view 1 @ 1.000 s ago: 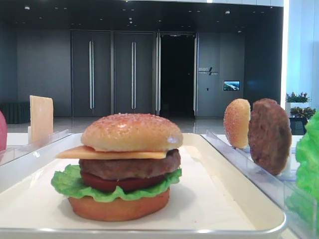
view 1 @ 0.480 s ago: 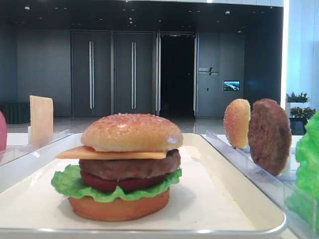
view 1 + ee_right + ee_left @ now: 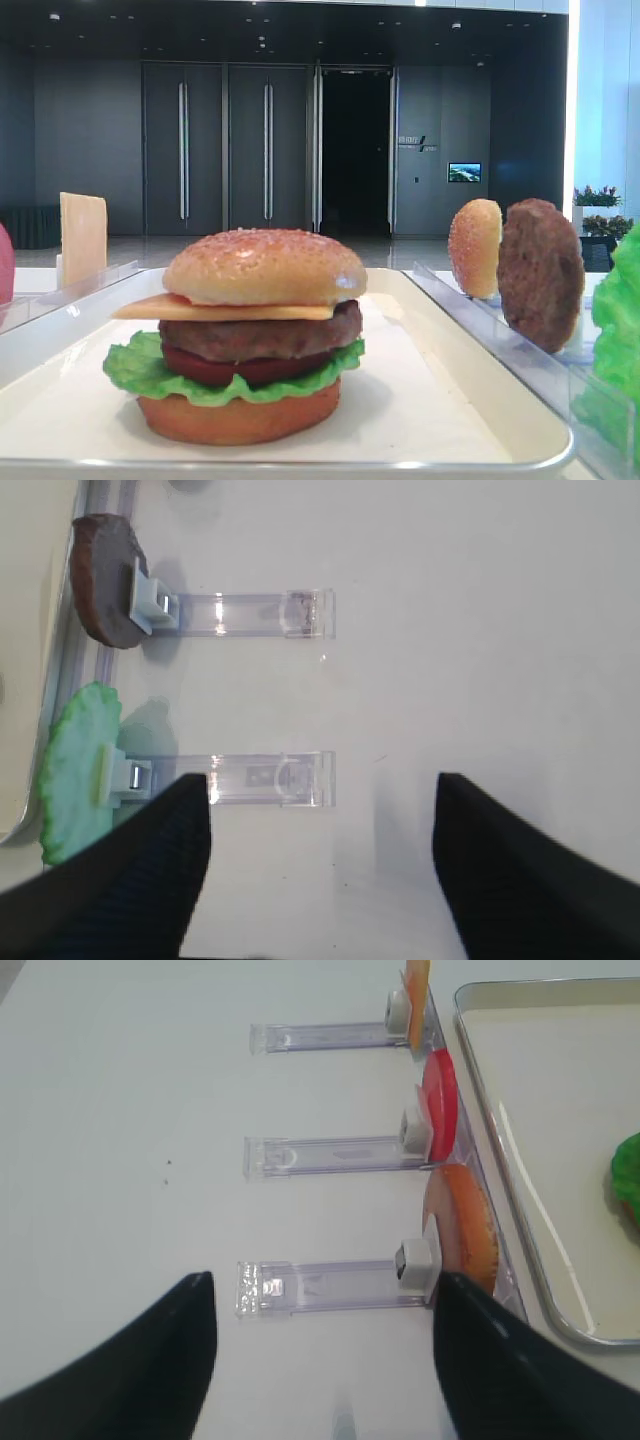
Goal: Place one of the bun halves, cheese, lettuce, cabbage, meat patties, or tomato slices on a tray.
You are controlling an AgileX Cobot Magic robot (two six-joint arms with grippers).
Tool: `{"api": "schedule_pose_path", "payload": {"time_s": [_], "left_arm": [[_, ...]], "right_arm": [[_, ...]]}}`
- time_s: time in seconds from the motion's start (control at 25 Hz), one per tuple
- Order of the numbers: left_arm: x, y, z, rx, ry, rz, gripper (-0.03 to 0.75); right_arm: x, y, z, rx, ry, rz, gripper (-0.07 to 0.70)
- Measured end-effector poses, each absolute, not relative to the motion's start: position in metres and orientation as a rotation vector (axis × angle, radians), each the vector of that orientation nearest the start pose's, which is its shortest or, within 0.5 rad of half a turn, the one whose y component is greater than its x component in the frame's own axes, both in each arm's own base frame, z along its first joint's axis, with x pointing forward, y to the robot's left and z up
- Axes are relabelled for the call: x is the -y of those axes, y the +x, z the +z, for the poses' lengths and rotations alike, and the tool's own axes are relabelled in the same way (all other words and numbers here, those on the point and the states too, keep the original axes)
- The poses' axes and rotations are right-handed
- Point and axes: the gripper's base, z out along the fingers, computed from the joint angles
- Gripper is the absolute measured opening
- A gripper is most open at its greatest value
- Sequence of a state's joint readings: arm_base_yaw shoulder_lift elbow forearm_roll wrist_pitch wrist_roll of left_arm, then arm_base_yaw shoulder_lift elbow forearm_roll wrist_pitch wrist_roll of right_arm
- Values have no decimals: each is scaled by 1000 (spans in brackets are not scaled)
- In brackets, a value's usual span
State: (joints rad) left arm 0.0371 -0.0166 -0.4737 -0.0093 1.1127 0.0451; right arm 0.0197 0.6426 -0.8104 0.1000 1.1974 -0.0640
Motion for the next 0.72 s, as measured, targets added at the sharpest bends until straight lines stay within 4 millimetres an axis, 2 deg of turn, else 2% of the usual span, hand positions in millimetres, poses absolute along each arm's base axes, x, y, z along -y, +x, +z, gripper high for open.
{"api": "schedule_pose_path", "payload": {"time_s": [0.32, 0.72], "left_arm": [[1, -7, 266, -2106, 9, 38, 517], [1, -7, 266, -2106, 9, 38, 517]], "right_arm": [[-9, 35, 316, -2343, -100, 98, 482], [-6, -8, 299, -2117, -99, 65, 482]]}}
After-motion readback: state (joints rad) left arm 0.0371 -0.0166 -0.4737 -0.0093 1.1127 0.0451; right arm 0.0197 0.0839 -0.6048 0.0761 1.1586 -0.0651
